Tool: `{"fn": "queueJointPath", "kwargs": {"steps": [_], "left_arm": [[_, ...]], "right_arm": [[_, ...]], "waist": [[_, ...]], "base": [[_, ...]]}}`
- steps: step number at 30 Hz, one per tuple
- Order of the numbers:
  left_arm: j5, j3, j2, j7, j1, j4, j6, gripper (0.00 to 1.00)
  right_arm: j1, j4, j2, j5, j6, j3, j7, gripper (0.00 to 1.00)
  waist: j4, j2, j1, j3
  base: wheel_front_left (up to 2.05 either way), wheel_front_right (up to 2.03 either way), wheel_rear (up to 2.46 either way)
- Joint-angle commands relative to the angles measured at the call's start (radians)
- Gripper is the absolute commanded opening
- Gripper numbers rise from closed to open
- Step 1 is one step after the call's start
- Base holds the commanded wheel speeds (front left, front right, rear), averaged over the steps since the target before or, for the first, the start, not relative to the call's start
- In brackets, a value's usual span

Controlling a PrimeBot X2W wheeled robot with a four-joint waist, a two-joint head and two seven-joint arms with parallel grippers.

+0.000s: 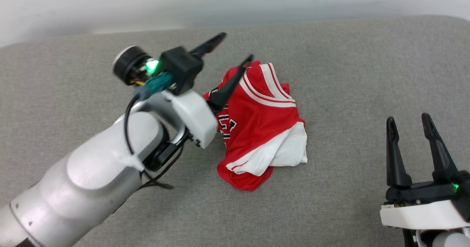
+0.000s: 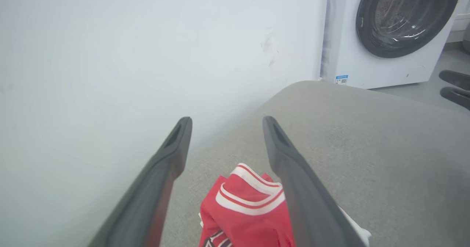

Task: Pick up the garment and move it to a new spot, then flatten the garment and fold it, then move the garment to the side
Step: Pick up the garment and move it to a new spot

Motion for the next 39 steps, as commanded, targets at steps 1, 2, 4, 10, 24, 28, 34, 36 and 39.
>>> {"fn": "queueJointPath", "kwargs": {"steps": [1,2,4,10,24,28,34,36,39], "left_arm": [[0.016,0.006,0.009,-0.024,0.024,0.004,0.02,1.0],[0.025,0.017,0.012,-0.061,0.046,0.009,0.05,1.0],[0.044,0.047,0.017,-0.109,0.09,0.014,0.111,1.0],[0.159,0.172,0.027,-0.143,0.248,-0.033,0.286,1.0],[0.437,0.561,-0.12,-0.142,0.713,-0.17,0.333,1.0],[0.493,0.635,-0.176,-0.142,0.799,-0.156,0.3,1.0],[0.56,0.735,-0.25,-0.142,0.893,-0.15,0.241,1.0],[0.581,0.766,-0.271,-0.142,0.918,-0.152,0.223,1.0],[0.609,0.803,-0.301,-0.142,0.953,-0.156,0.194,1.0]], "right_arm": [[0.012,0.003,0.003,-0.001,0.0,-0.002,-0.002,1.0],[0.016,0.003,0.003,-0.002,0.0,-0.002,-0.002,1.0],[0.027,0.005,0.003,-0.004,0.0,-0.002,-0.002,1.0],[0.048,0.005,0.003,-0.004,0.0,-0.003,-0.002,1.0],[0.081,0.011,0.003,-0.001,0.0,-0.001,-0.002,1.0],[0.09,0.016,0.003,0.002,0.0,0.005,-0.002,1.0],[0.109,0.023,0.003,0.008,0.0,0.007,-0.002,1.0],[0.115,0.027,0.003,0.012,0.0,0.007,-0.002,1.0],[0.129,0.036,0.003,0.015,0.0,0.007,-0.002,1.0]], "waist": [[0.015,0.0,0.0,-0.021],[0.018,0.0,0.0,-0.029],[0.023,0.0,0.0,-0.043],[0.04,0.0,0.0,-0.069],[0.065,0.0,0.0,-0.117],[0.061,0.0,0.0,-0.132],[0.055,0.0,0.0,-0.152],[0.053,0.0,0.0,-0.158],[0.054,0.0,0.0,-0.167]], "base": [[0.0,0.0,0.0],[0.0,0.0,0.0],[0.0,0.0,0.0],[0.0,0.0,0.0],[0.0,0.0,0.0],[0.0,0.0,0.0],[0.0,0.0,0.0],[0.0,0.0,0.0],[0.0,0.0,0.0]]}}
